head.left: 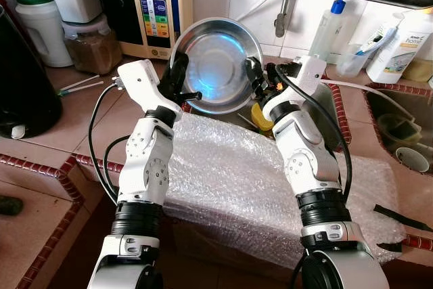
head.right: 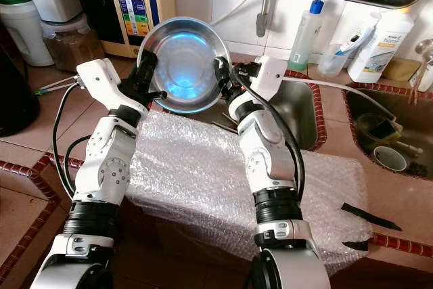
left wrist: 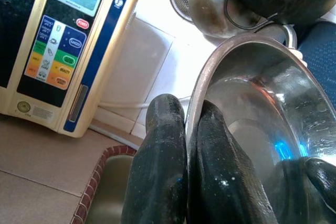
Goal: Kitchen organization
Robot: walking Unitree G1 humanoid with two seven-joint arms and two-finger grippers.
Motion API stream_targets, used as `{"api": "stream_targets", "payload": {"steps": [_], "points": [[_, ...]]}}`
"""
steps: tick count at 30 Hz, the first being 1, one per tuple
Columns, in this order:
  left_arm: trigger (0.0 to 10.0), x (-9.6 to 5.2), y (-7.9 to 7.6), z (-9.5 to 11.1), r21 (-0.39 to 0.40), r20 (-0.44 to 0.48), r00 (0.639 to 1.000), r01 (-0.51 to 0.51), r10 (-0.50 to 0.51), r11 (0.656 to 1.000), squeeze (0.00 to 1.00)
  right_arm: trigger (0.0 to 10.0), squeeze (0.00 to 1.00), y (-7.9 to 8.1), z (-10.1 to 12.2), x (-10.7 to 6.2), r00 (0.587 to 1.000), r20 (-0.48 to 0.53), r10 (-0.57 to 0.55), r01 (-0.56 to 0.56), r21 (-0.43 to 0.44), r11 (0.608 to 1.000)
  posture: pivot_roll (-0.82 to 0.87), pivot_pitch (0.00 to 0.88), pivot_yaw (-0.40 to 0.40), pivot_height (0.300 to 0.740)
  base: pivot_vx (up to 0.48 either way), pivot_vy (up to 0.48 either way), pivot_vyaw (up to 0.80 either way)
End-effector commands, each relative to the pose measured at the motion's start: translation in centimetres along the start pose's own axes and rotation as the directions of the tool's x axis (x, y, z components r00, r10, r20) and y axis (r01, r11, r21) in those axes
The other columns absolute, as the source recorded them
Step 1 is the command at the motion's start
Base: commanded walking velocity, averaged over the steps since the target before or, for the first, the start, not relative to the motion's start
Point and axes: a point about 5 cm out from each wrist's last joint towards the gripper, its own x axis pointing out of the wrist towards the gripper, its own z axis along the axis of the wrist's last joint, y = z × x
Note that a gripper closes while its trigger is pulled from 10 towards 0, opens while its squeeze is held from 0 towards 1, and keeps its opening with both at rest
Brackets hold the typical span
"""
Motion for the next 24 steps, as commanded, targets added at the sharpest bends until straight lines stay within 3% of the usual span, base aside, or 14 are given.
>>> {"api": "stream_targets", "payload": {"steps": [1, 10, 18, 23, 24], "points": [[0.0, 0.0, 0.1, 0.8, 0.011, 0.036, 0.999, 0.006, -0.006, 1.000, 0.00, 0.0, 0.00, -1.1, -0.7, -0.6, 0.998, -0.051, -0.023, 0.023, 0.002, 1.000, 0.06, 0.000, -0.015, 0.740, 0.000, 0.000, 0.00], [0.0, 0.6, -0.3, 1.3, 0.028, 0.052, 0.998, 0.027, -0.028, 0.999, 0.00, 0.0, 0.00, -2.0, -1.9, -1.0, 0.987, -0.161, 0.002, 0.005, 0.046, 0.999, 0.07, 0.000, -0.032, 0.740, 0.000, 0.000, 0.00], [0.0, 0.8, -0.3, 1.2, 0.038, 0.047, 0.998, 0.037, -0.039, 0.999, 0.00, 0.0, 0.00, -1.5, -2.9, -1.4, 0.967, -0.239, 0.082, -0.067, 0.072, 0.995, 0.07, 0.000, -0.032, 0.740, 0.000, 0.000, 0.00], [0.0, 1.2, -0.5, 0.8, 0.086, 0.006, 0.997, 0.077, -0.078, 0.993, 0.00, 0.0, 0.00, -1.9, -3.5, -1.6, 0.951, -0.299, 0.084, -0.081, 0.023, 0.996, 0.07, 0.000, -0.035, 0.740, 0.000, 0.000, 0.00], [2.7, 1.3, -0.5, 0.8, 0.092, 0.005, 0.997, 0.080, -0.081, 0.992, 0.00, 0.0, 0.00, -2.4, -3.4, -1.5, 0.953, -0.299, 0.046, -0.046, 0.009, 0.999, 0.07, 0.000, -0.035, 0.740, 0.000, 0.000, 0.00]]}}
